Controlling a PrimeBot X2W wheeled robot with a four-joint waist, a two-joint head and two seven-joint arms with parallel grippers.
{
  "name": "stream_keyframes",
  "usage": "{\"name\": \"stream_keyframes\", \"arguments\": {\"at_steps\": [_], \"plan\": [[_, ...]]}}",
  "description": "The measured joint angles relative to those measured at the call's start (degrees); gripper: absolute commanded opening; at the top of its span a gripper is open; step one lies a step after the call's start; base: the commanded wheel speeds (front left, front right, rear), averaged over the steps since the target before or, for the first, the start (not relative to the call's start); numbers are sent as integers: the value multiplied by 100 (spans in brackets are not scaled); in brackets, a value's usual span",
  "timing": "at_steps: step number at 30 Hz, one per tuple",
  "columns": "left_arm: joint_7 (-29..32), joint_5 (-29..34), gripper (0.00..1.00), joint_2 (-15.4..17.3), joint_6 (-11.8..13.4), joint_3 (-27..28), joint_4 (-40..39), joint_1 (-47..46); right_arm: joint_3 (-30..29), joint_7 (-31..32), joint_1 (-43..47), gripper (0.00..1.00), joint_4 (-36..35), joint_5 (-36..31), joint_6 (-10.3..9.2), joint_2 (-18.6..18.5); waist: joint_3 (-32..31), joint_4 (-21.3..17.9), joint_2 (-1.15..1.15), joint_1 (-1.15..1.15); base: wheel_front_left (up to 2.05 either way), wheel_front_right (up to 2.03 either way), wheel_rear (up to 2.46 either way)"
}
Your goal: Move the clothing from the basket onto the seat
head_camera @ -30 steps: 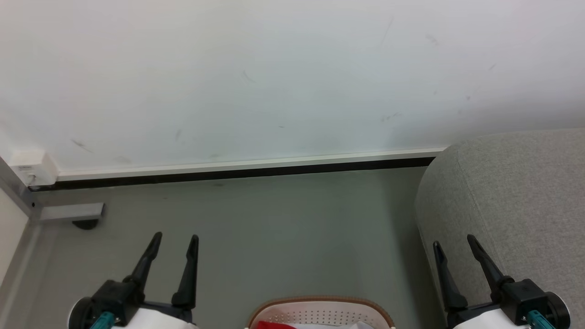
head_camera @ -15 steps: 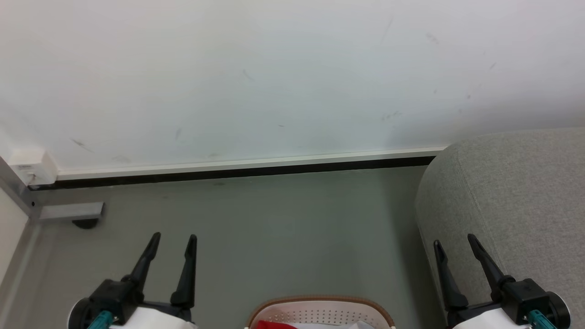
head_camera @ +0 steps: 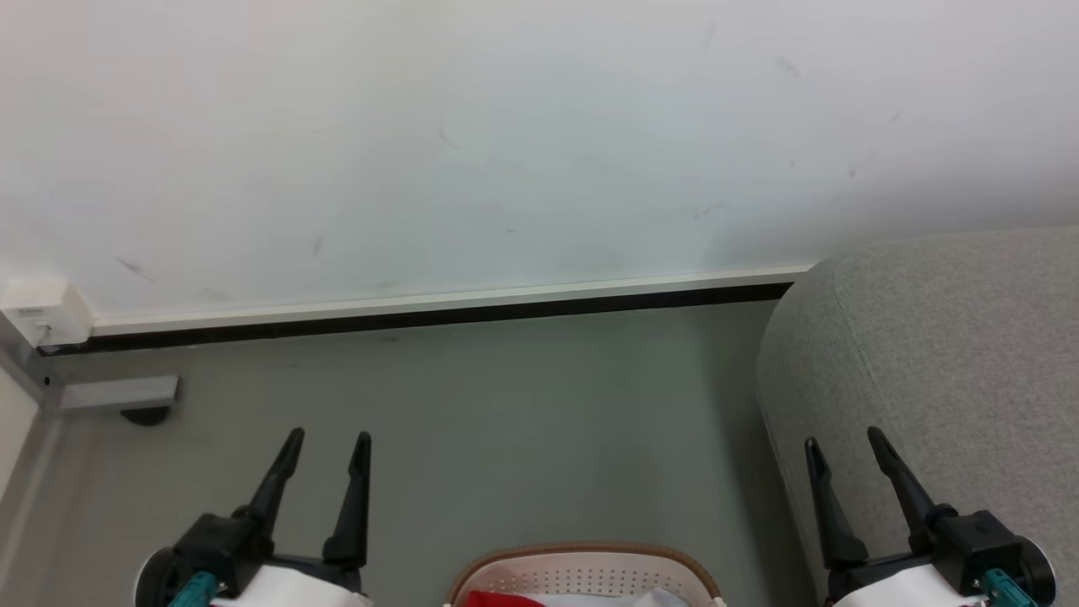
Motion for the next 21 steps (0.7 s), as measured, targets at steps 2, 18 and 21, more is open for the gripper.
{"name": "stream_keyframes", "arguments": {"at_steps": [2, 18, 21], "plan": [[0, -10, 100, 2, 0, -70, 5, -14, -21, 0, -3, 100, -22, 35, 0, 2, 22, -36, 0, 0, 0, 0, 0], [0, 104, 100, 316, 0, -1613, 1043, -714, -231, 0, -209, 100, -330, 348, 0, 2, 709, -442, 0, 0, 0, 0, 0], [-1, 134, 100, 400, -1, -1982, 1535, -965, -245, 0, -248, 100, -396, 371, 0, 3, 909, -546, 0, 1, 0, 0, 0]]}}
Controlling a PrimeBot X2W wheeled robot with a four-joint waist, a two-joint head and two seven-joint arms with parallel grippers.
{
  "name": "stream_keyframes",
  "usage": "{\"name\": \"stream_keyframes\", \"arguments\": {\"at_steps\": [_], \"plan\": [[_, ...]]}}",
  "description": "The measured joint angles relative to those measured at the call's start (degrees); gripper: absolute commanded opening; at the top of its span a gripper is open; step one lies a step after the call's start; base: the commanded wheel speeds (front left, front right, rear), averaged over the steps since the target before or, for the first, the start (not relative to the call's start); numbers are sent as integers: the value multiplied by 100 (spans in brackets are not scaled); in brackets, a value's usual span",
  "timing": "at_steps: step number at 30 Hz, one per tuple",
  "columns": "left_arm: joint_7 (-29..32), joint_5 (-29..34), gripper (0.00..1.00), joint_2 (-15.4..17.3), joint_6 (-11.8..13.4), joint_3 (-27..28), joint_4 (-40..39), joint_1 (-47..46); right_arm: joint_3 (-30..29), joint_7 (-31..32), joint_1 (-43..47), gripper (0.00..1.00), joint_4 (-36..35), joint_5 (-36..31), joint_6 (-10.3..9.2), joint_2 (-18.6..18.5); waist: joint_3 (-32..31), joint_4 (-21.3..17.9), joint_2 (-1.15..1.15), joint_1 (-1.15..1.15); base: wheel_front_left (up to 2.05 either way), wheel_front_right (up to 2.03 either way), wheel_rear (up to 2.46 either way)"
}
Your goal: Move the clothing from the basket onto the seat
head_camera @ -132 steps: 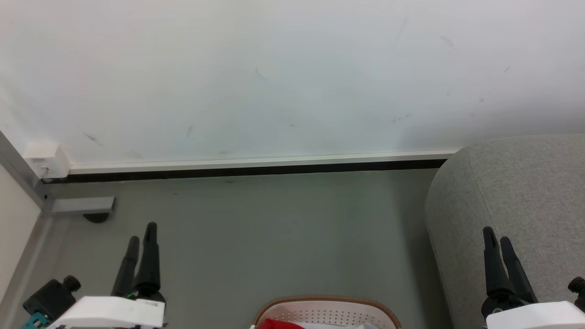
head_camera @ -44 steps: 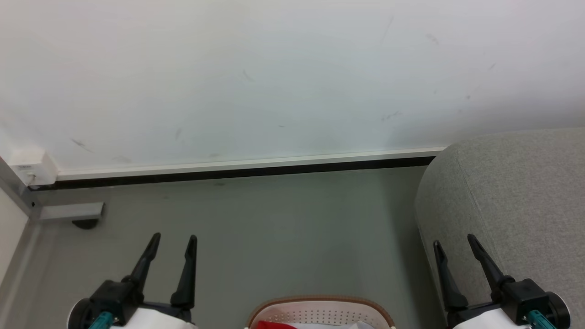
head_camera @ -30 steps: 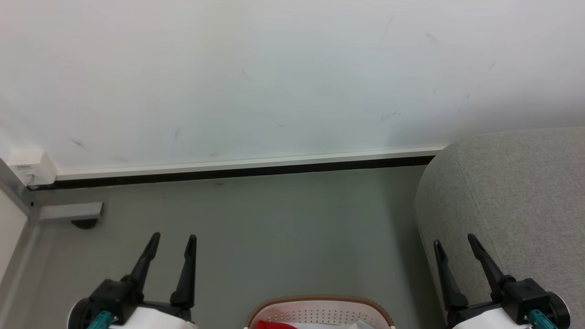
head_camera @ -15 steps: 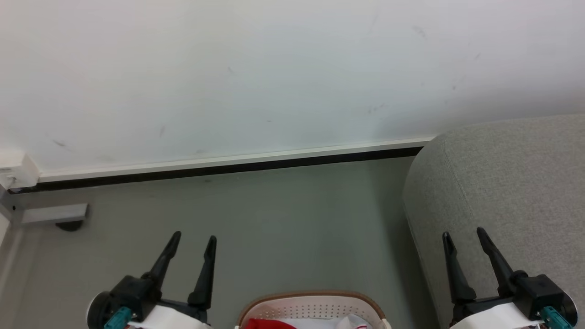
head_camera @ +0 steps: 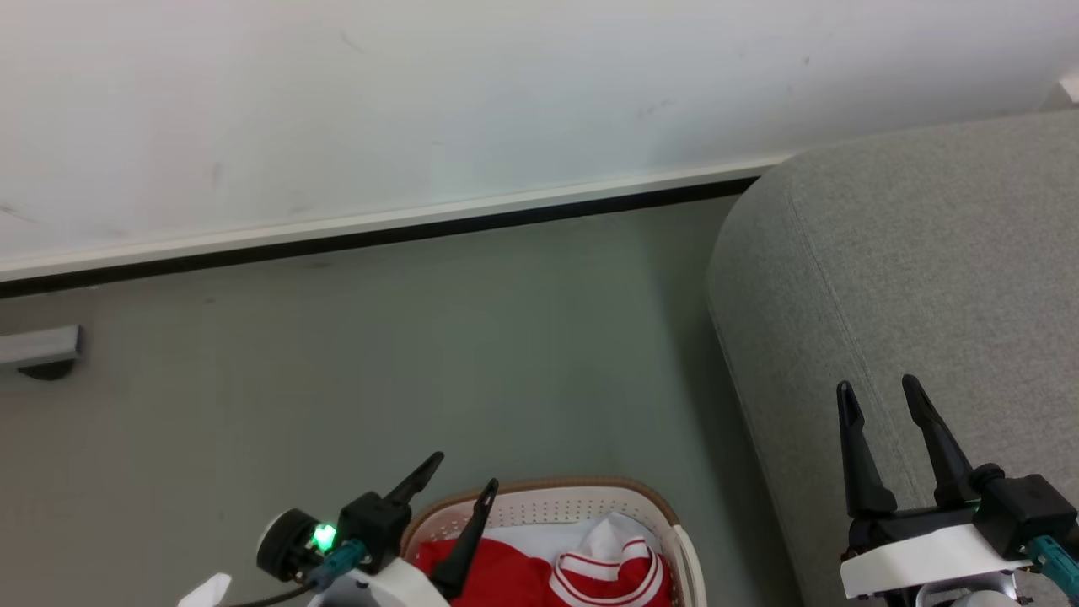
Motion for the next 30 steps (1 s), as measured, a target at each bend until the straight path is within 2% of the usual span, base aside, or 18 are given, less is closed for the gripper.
{"name": "stream_keyframes", "arguments": {"at_steps": [18, 25, 30], "plan": [[168, 270, 100, 258, 0, -1482, 2888, -1769, 82, 0, -615, 100, -521, 631, 0, -1, 1395, -747, 0, 1, 0, 0, 0], [488, 397, 100, 256, 0, -2514, 3702, -2260, 91, 0, -875, 100, -800, 738, 0, -2, 2040, -960, 0, 1, 0, 0, 0], [834, 445, 100, 270, 0, -3056, 4189, -2631, 53, 0, -1048, 100, -935, 882, 0, -3, 2490, -1065, 0, 1, 0, 0, 0]]}}
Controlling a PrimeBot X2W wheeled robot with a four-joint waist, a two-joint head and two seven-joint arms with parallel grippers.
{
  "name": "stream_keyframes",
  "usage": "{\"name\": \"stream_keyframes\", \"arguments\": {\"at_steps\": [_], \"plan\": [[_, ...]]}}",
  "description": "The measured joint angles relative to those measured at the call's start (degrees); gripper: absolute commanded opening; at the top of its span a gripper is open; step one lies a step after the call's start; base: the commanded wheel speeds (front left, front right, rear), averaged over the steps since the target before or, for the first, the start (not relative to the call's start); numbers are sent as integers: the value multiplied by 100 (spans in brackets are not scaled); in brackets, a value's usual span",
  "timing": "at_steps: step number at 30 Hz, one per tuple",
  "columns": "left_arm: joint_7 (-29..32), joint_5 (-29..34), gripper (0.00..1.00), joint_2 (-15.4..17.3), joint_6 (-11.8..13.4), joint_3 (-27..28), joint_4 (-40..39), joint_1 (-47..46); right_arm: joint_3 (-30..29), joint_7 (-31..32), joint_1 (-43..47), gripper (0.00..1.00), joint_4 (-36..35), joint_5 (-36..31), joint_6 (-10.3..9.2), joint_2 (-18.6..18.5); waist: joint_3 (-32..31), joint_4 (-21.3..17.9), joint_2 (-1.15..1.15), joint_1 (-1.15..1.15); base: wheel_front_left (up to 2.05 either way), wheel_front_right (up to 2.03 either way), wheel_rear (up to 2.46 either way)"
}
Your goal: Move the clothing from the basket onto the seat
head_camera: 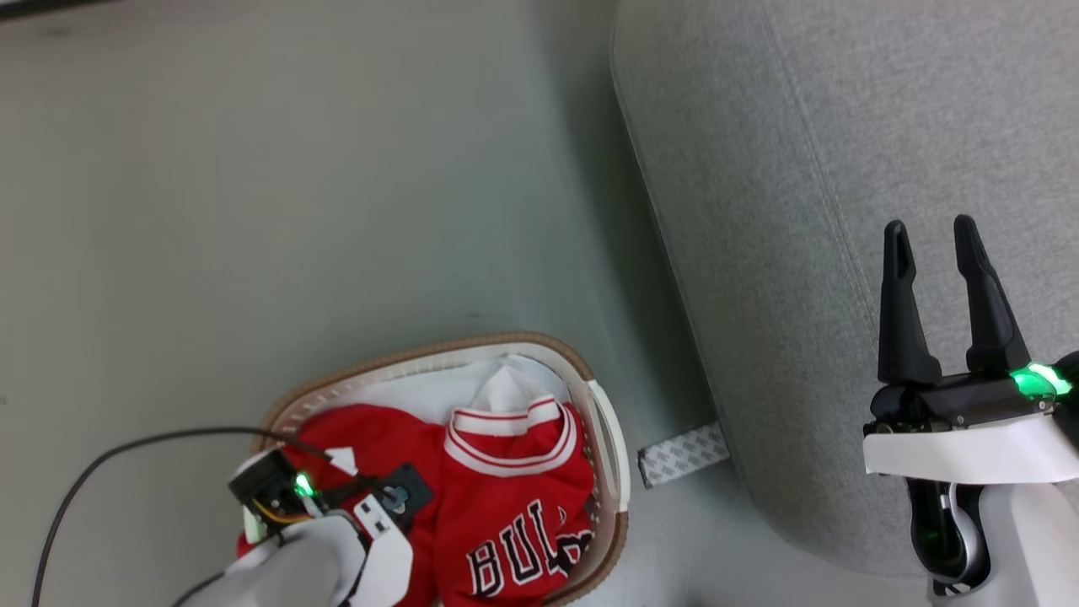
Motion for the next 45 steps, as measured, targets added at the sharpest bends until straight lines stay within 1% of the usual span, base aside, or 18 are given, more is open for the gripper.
{"name": "stream_keyframes", "arguments": {"at_steps": [8, 16, 17, 18, 19, 26, 31, 32, 35, 40, 45], "plan": [[342, 149, 100, 237, 0, -725, 394, -524, 130, 0, -192, 100, -131, 245, 0, 2, 621, -230, 0, -1, 0, 0, 0], [675, 223, 100, 299, 0, -1193, 515, -698, 246, 0, -207, 100, -158, 492, 0, 1, 1017, -510, 0, -1, 0, 0, 0], [683, 219, 65, 301, 0, -1209, 526, -723, 249, 0, -207, 100, -159, 512, 0, 1, 1052, -536, 0, -1, 0, 0, 0], [694, 202, 19, 300, 0, -1222, 532, -733, 249, 0, -207, 100, -159, 513, 0, 1, 1079, -556, 0, -1, 0, 0, 0], [706, 172, 0, 298, 0, -1237, 539, -734, 253, 0, -208, 100, -159, 521, 0, 0, 1101, -571, 0, -1, 0, 0, 0], [645, -29, 0, 297, 0, -1341, 580, -728, 247, 0, -253, 100, -79, 528, 0, 1, 1023, -581, 0, -1, 0, 0, 0], [367, -501, 0, 238, 0, -1166, 590, -627, 243, 0, -289, 100, -9, 485, 0, 2, 797, -533, 0, -1, 0, 0, 0], [231, -695, 0, 185, 0, -1077, 583, -558, 242, 0, -289, 100, 16, 436, 0, 1, 726, -515, 0, -1, 0, 0, 0], [-87, -961, 0, 44, 0, -1007, 545, -440, 186, 0, -288, 100, 91, 304, 0, 3, 459, -440, 0, -1, 0, 0, 0], [-479, -1343, 0, -232, 0, -1072, 414, -170, 134, 0, -256, 100, 247, 36, 0, 3, -113, -233, 0, -1, 0, 0, 0], [-738, -1835, 0, -410, 0, -1101, 66, -35, 287, 0, -160, 100, 486, -274, 0, 16, -737, 47, 0, -2, 0, 0, 0]]}}
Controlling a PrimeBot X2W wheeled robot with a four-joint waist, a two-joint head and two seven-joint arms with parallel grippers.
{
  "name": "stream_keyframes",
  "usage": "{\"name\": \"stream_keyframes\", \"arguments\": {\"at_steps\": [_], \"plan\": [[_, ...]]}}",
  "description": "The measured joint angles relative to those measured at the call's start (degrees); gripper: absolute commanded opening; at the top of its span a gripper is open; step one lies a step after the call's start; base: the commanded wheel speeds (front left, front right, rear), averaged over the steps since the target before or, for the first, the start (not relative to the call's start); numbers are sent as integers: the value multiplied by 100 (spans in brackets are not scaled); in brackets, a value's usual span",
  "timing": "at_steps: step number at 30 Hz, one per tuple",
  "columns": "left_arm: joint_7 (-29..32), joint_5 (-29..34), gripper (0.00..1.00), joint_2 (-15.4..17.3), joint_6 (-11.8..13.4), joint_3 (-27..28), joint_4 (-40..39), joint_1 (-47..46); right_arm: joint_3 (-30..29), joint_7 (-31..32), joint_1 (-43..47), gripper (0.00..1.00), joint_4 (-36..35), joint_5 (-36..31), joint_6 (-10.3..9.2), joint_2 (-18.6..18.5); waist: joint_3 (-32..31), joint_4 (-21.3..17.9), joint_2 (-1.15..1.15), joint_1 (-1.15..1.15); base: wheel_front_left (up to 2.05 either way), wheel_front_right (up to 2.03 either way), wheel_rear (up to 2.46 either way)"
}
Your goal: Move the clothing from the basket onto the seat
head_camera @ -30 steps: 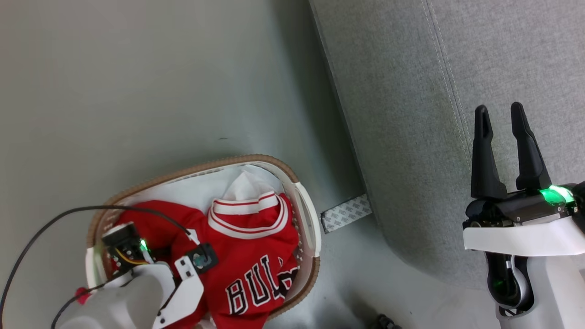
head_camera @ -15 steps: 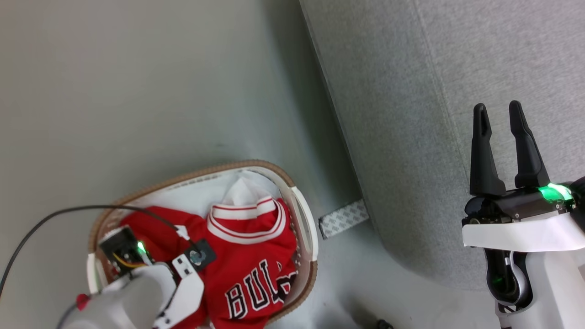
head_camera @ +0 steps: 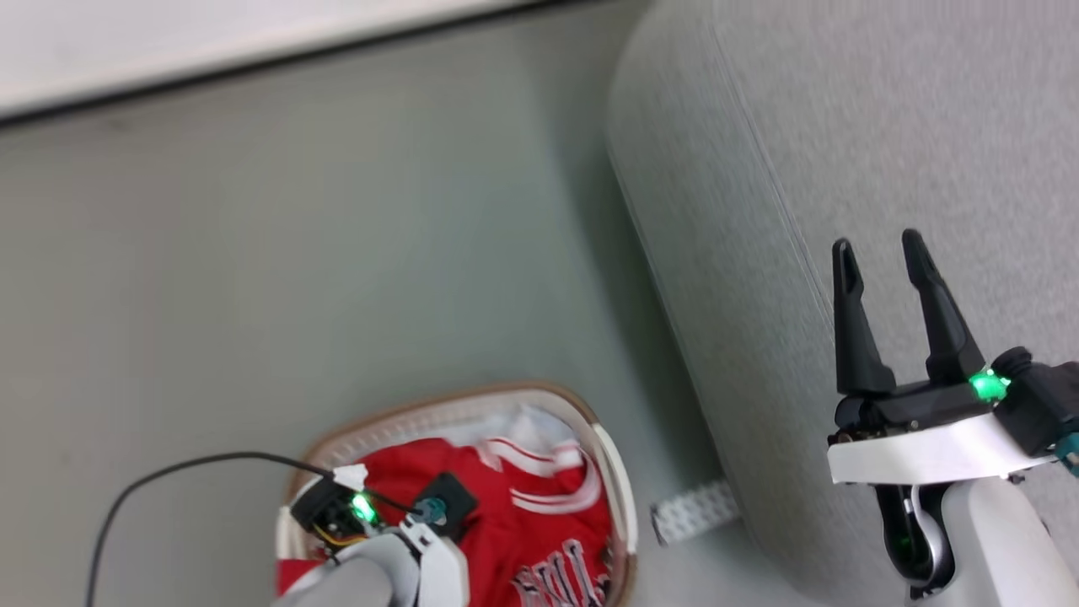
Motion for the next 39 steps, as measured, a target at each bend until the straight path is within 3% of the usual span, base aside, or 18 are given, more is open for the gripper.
{"name": "stream_keyframes", "arguments": {"at_steps": [8, 22, 31, 39], "plan": [[-87, -643, 0, -80, 0, 82, -615, 205, -74, 0, 381, 100, 316, -175, 0, -3, -966, 542, 0, -1, 0, 0, 0], [-93, -638, 0, 259, 214, 1384, -2974, 1039, 183, 0, 1017, 100, 648, -22, 0, -4, -2417, 1320, 0, -2, 0, 0, 0], [-94, -672, 0, 328, 288, 2242, -4030, 907, 532, 0, 1167, 100, 552, 81, 0, -4, -2750, 1598, 0, -1, 0, 0, 0], [11, -971, 0, 376, 235, 2566, -4506, 458, 811, 0, 1243, 100, 412, 146, 0, -10, -2745, 1681, 0, -1, 0, 0, 0]]}}
